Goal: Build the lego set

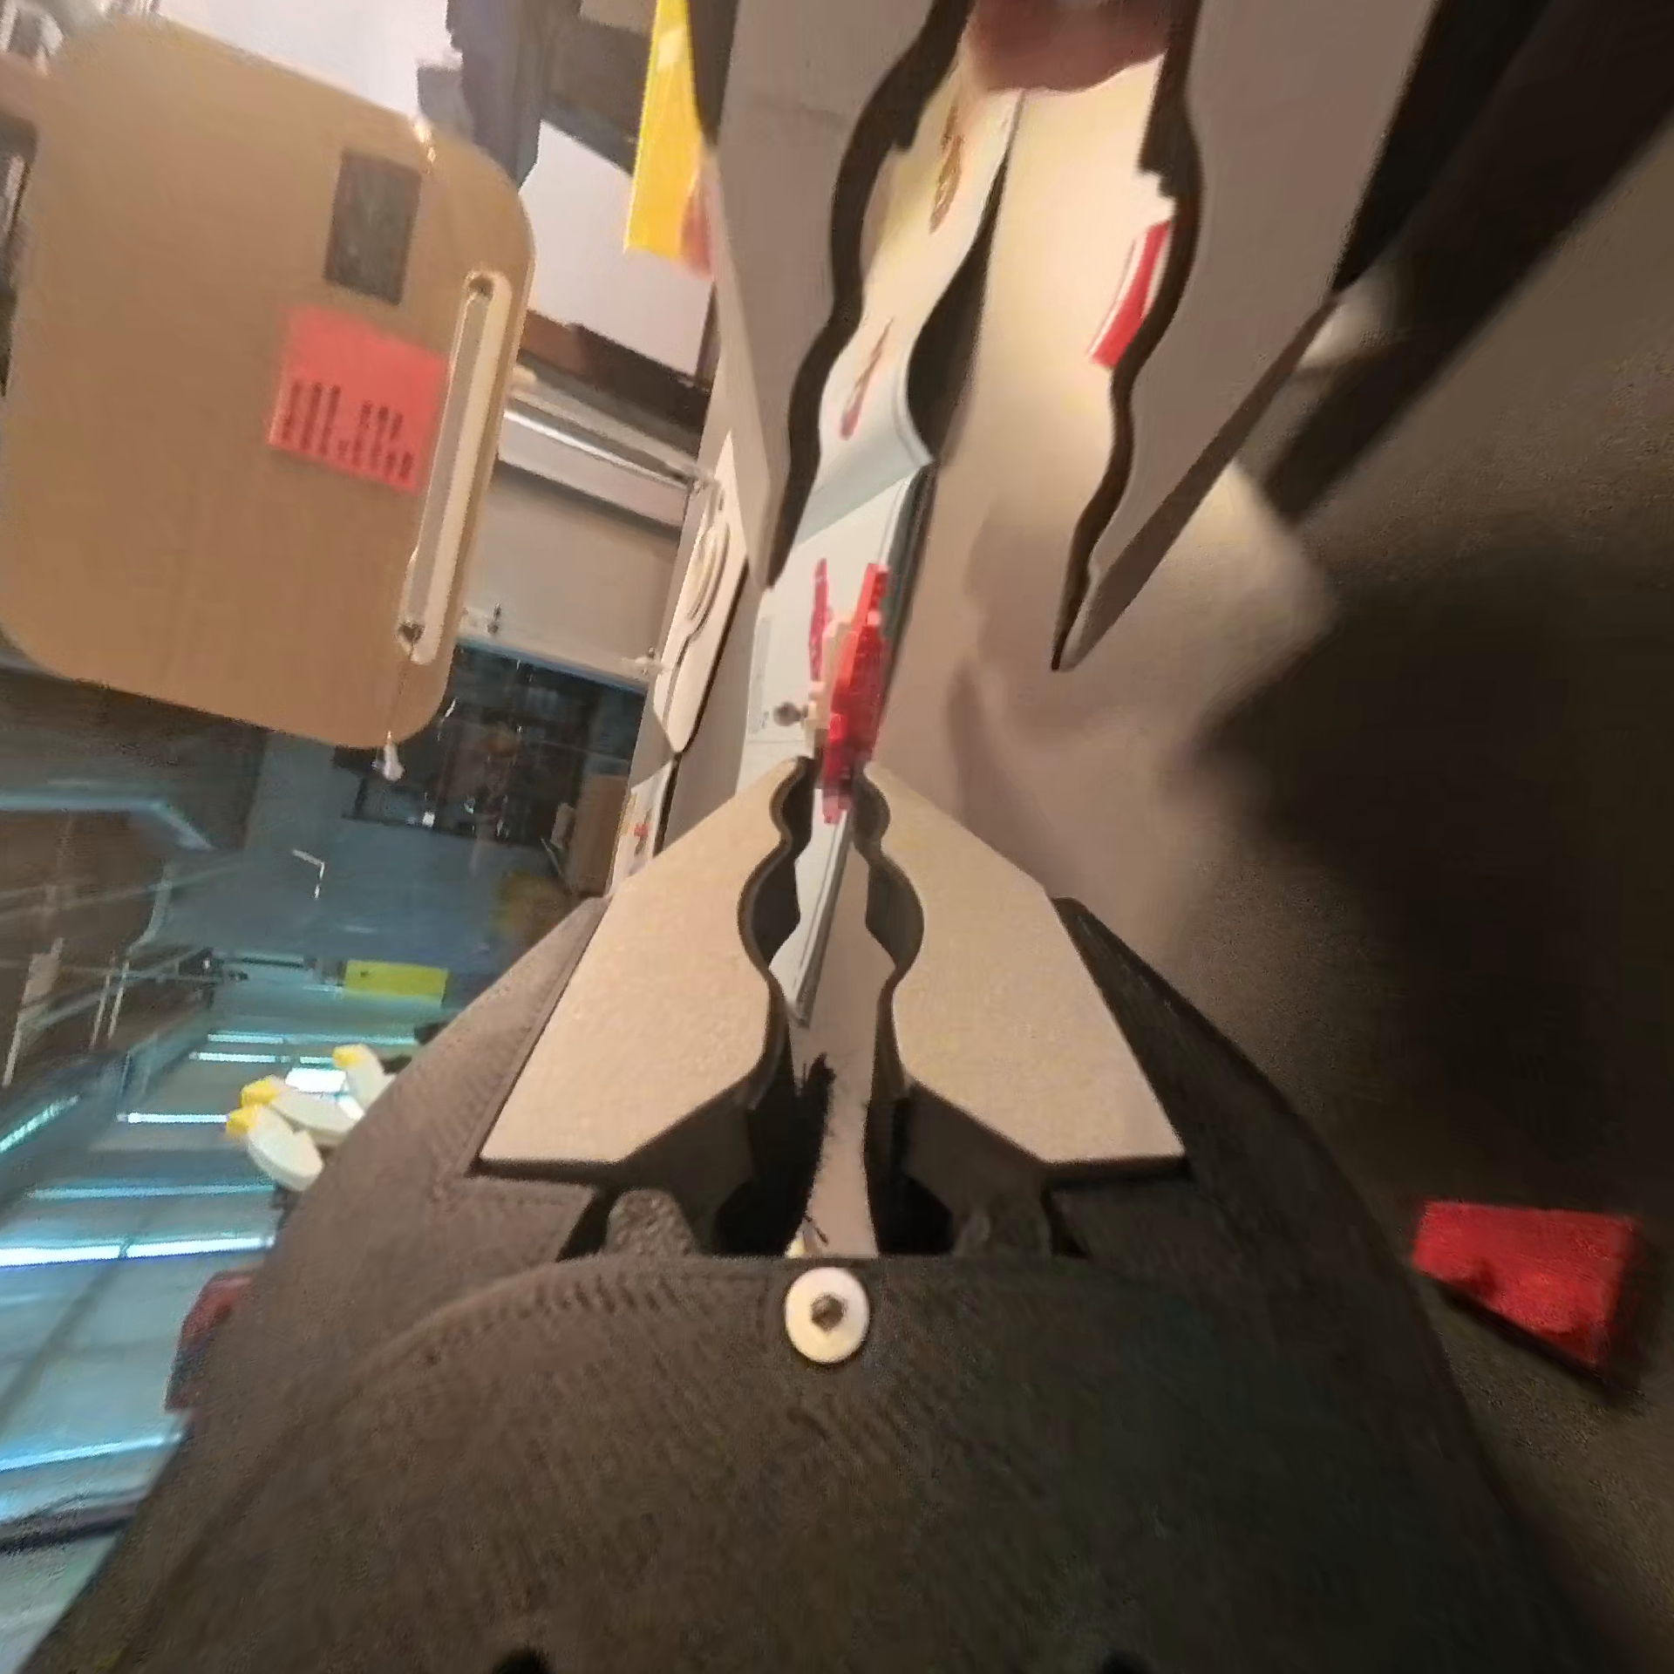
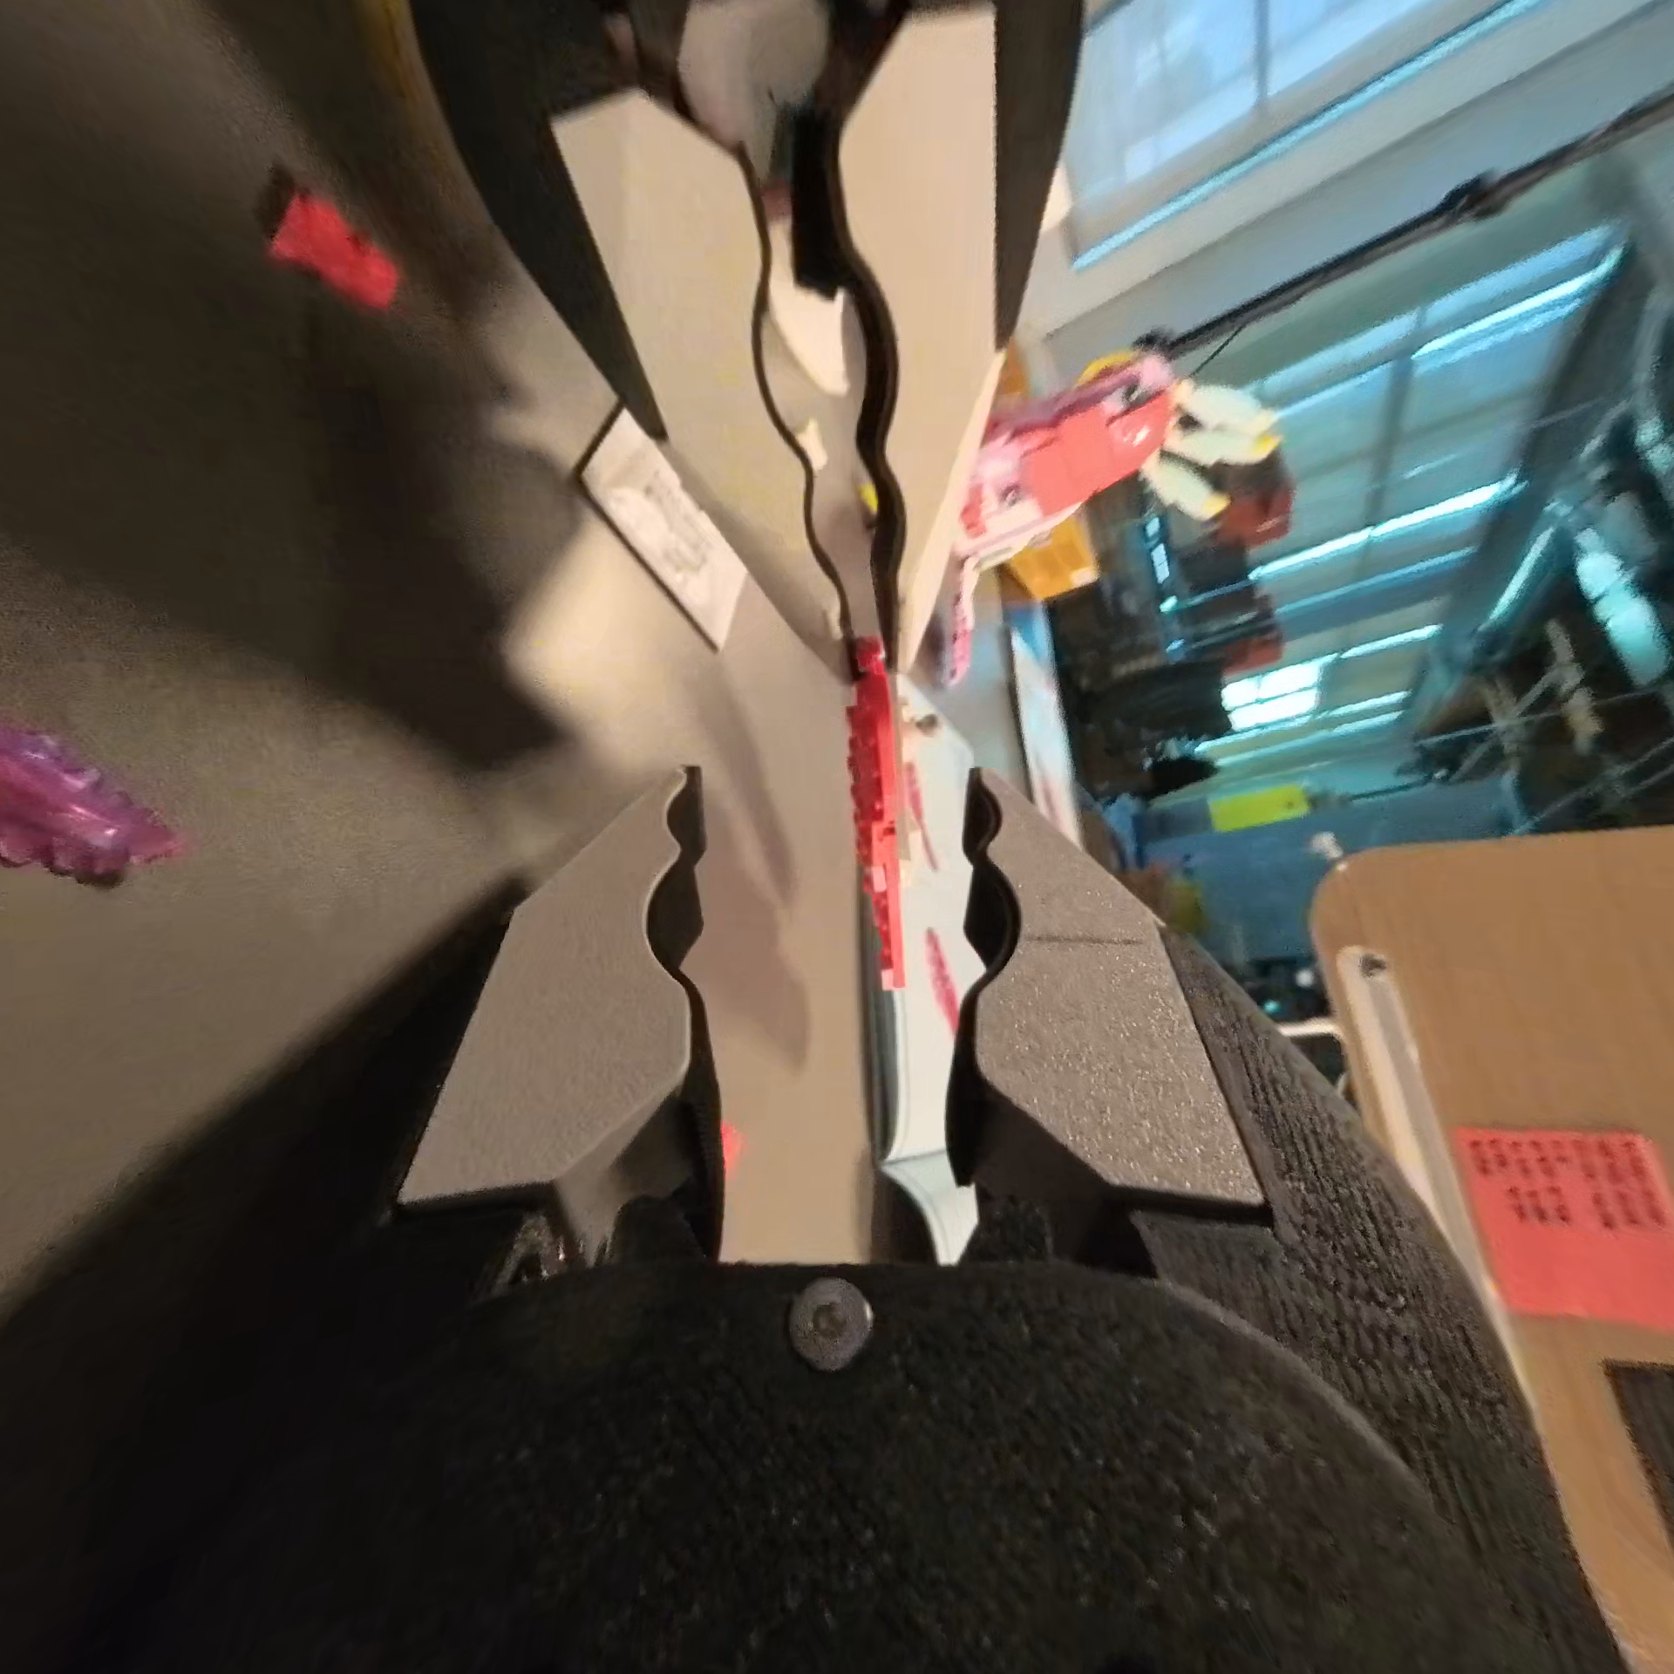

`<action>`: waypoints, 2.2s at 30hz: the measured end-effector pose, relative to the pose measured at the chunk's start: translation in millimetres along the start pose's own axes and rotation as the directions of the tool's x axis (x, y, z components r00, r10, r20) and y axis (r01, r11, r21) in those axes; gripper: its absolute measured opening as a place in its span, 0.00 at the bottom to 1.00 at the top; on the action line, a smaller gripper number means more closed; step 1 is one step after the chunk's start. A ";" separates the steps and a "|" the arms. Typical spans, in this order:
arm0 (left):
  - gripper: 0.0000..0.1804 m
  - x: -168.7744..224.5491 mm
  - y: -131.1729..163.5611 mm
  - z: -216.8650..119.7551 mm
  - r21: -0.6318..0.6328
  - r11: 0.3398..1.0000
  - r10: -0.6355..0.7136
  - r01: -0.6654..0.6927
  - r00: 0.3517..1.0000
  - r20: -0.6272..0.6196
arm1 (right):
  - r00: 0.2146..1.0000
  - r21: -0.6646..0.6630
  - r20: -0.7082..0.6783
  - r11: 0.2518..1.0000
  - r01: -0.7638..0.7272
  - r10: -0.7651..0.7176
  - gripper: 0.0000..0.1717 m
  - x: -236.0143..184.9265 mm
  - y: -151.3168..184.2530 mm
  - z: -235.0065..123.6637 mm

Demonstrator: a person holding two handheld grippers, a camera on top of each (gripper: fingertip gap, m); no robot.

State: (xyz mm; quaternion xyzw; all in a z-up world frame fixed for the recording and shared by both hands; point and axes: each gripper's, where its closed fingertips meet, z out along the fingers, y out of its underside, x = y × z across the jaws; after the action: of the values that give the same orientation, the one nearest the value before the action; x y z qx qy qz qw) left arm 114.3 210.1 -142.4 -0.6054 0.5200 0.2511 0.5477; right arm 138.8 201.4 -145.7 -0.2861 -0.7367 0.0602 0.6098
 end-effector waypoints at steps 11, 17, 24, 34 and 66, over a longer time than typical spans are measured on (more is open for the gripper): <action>0.04 -4.4 3.3 1.4 0.013 1.000 -0.018 0.018 0.999 0.030 | 0.981 0.136 -0.174 0.988 -0.067 0.090 0.26 31.8 -4.6 -13.5; 0.04 -2.9 7.9 5.0 0.020 1.000 -0.021 0.020 0.999 0.033 | 0.984 0.114 -0.153 0.991 -0.072 0.089 0.24 26.9 -0.1 -9.3; 0.04 -4.5 4.2 5.7 0.038 0.999 -0.001 -0.001 0.998 0.061 | 0.987 0.081 -0.147 0.995 -0.057 0.068 0.21 22.5 4.4 -4.4; 0.04 -5.0 -3.5 4.4 0.062 0.997 0.029 -0.034 0.996 0.087 | 0.982 -0.086 -0.168 0.991 -0.101 0.085 0.19 26.3 37.1 3.4; 0.03 -47.2 -16.9 -21.4 0.301 0.806 -0.523 0.509 0.851 -0.039 | 0.932 -0.063 -0.361 0.998 0.003 -0.025 0.21 59.3 27.6 -13.7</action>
State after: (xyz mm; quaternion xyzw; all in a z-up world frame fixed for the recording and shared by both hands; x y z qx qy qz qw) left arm 108.2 204.7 -88.5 -0.6277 0.3549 0.0248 0.6924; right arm 155.7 250.1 -103.0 -0.3056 -0.6156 -0.0203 0.7261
